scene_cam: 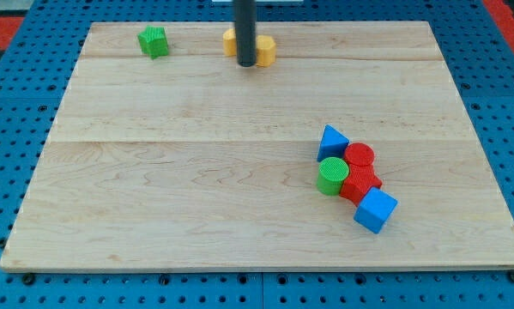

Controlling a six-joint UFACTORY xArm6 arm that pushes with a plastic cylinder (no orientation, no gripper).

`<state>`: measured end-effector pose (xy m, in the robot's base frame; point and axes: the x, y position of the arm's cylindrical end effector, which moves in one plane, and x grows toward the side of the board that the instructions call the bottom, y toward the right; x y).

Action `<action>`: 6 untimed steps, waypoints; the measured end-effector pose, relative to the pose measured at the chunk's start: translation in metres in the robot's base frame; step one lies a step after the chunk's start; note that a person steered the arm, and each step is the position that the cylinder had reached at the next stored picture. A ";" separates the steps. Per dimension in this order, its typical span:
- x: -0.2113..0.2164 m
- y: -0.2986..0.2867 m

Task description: Slightly push the yellow hexagon to the right side of the board

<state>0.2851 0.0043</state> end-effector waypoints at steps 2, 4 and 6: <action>0.000 0.088; -0.006 -0.006; -0.025 0.051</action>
